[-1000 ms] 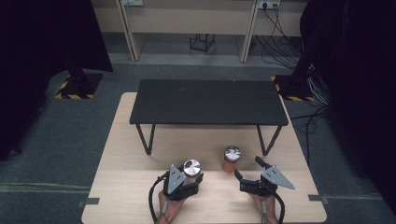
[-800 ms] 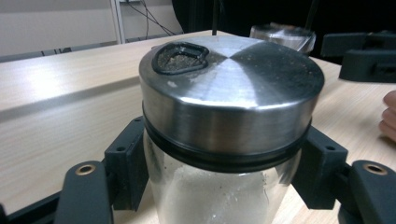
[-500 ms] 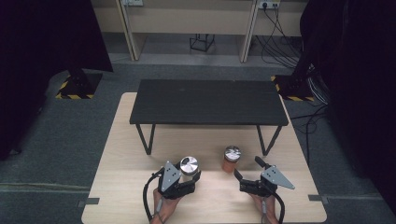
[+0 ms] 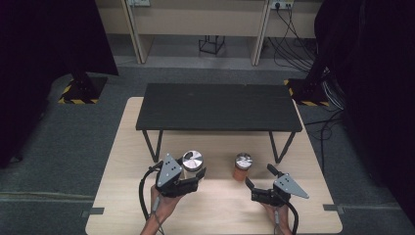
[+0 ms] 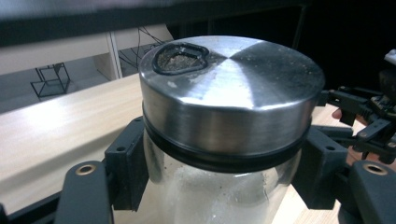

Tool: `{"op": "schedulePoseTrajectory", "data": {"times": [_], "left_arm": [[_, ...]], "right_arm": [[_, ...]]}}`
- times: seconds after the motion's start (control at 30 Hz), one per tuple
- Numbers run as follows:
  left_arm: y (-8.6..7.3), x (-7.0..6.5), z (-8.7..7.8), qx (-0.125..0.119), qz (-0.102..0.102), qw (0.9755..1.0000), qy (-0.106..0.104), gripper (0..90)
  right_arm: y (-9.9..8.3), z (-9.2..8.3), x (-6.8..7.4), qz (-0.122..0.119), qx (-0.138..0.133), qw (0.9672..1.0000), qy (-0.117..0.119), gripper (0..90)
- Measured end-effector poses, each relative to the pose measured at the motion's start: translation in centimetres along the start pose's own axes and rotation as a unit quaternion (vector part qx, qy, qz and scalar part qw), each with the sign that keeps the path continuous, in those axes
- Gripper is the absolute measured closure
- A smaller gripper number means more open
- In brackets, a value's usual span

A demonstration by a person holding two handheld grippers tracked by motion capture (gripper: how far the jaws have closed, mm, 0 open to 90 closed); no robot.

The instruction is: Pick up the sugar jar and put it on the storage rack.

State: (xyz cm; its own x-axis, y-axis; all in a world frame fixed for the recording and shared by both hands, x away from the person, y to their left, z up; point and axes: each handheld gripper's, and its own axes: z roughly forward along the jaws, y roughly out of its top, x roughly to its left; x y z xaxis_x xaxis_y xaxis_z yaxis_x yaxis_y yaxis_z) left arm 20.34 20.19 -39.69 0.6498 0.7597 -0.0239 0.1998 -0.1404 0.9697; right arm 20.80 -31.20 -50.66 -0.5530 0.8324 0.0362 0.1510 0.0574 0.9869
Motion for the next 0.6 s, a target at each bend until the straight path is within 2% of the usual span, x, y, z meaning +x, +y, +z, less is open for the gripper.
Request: {"op": "schedulePoseTrajectory", "data": {"times": [0.3, 0.37, 0.43, 0.6], "left_arm": [[4.6, 1.7, -0.7, 0.007, -0.015, 0.9994, -0.031, 31.0], [5.0, 1.9, -0.8, 0.007, -0.018, 0.9993, -0.033, 31.0], [6.6, 2.7, -1.1, 0.001, -0.032, 0.9986, -0.042, 31.1], [9.0, 3.4, -1.5, -0.004, -0.035, 0.9985, -0.042, 31.0]], "right_arm": [[0.0, 0.0, 0.0, 0.001, 0.0, 1.0, 0.0, 0.2], [0.0, 0.0, -0.1, 0.0, 0.0, 1.0, 0.001, 0.2], [0.0, 0.0, -0.1, 0.001, 0.0, 1.0, 0.001, 0.2], [0.0, 0.0, -0.1, 0.001, 0.001, 1.0, 0.002, 0.2]]}}
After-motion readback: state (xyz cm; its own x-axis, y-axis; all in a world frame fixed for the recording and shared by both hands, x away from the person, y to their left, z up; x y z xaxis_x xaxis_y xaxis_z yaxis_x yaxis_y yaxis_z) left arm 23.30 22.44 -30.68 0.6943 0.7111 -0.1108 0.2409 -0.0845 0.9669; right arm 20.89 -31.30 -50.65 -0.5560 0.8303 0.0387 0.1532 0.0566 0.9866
